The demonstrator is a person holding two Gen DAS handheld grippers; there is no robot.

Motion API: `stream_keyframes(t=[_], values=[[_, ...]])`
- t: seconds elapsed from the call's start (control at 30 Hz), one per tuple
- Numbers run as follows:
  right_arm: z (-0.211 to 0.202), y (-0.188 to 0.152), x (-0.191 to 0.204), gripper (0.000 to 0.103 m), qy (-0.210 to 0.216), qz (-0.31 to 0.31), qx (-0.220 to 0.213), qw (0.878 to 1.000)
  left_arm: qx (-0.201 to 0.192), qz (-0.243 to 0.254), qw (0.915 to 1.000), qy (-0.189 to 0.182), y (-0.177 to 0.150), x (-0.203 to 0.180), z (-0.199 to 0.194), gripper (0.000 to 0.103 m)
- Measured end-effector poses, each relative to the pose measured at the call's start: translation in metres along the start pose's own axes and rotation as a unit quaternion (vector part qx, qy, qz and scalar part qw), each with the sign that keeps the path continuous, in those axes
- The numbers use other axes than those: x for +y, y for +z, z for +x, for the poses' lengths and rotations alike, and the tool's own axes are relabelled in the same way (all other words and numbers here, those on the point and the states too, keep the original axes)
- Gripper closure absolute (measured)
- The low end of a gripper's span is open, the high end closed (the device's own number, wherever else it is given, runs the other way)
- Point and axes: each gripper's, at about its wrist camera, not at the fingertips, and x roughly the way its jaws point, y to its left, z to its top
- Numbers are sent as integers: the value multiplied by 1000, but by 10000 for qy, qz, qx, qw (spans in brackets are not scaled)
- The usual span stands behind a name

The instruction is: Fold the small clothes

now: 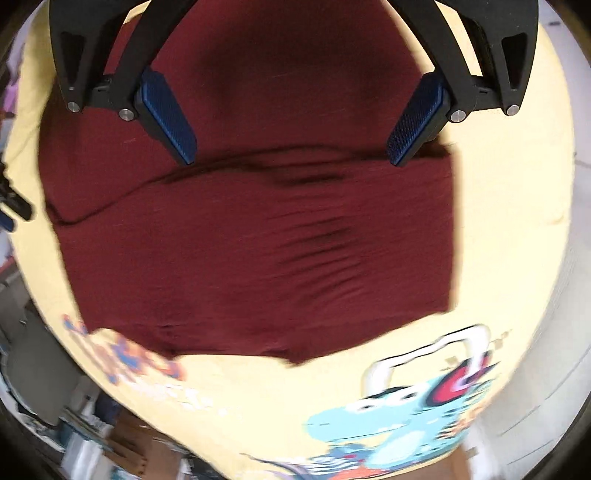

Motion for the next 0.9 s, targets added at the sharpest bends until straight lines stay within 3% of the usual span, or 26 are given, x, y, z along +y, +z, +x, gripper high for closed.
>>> stream_keyframes(t=[0.07, 0.23, 0.37, 0.7, 0.9], values=[[1, 0, 7, 0, 27, -56, 5, 10000, 141, -134, 9981, 586, -6, 28, 7, 1], [6, -1, 23, 0, 68, -238, 83, 9997, 375, -778, 9941, 656, -19, 86, 29, 1], [9, -1, 38, 0, 69, -422, 151, 9990, 341, -875, 9936, 636, -20, 103, 46, 3], [11, 20, 105, 0, 380, -1110, 101, 9930, 82, -459, 9988, 118, 0, 91, 64, 59], [16, 43, 183, 0, 878, -1845, 109, 9788, 184, -231, 9996, -28, 0, 80, 65, 74]])
